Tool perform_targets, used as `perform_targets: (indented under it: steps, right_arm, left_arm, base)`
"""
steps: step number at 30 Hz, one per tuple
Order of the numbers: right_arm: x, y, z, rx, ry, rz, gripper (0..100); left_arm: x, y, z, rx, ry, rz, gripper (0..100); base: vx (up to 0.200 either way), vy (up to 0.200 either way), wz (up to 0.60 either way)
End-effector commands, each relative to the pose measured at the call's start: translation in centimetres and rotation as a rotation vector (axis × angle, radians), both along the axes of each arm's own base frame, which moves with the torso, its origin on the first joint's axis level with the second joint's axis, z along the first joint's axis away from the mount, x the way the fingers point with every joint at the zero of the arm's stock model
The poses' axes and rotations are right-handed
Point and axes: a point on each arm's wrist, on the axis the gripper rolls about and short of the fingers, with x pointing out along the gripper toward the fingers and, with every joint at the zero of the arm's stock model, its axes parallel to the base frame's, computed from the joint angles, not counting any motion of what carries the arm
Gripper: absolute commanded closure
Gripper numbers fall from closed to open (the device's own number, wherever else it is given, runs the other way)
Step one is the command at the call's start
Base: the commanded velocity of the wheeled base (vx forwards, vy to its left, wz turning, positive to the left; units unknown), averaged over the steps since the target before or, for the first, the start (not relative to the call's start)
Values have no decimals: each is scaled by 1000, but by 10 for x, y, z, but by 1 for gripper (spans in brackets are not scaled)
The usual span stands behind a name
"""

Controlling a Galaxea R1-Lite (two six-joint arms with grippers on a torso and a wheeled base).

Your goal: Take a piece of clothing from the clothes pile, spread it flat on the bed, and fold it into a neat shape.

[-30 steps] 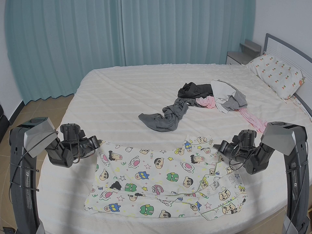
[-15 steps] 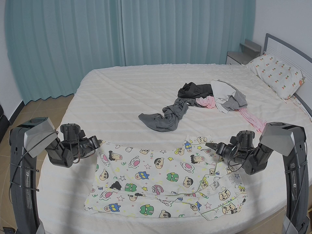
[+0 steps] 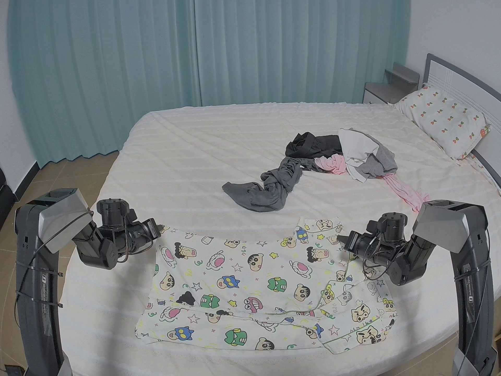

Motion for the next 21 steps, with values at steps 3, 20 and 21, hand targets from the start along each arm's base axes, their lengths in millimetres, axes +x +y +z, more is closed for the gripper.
perform_targets:
  steps: [3, 20, 21]
  right_arm:
    - [-1, -10, 1, 14, -15, -28, 100]
    - [-12, -6, 19, 33, -78, -26, 100]
    - [-13, -7, 23, 34, -84, -27, 100]
  left_arm:
    - [0, 2, 4, -11, -7, 10, 100]
    - [-3, -1, 20, -42, -54, 18, 100]
    - [-3, -1, 20, -42, -54, 18, 100]
  base:
    - [0, 0, 0]
    - [0, 0, 0]
    - [0, 0, 0]
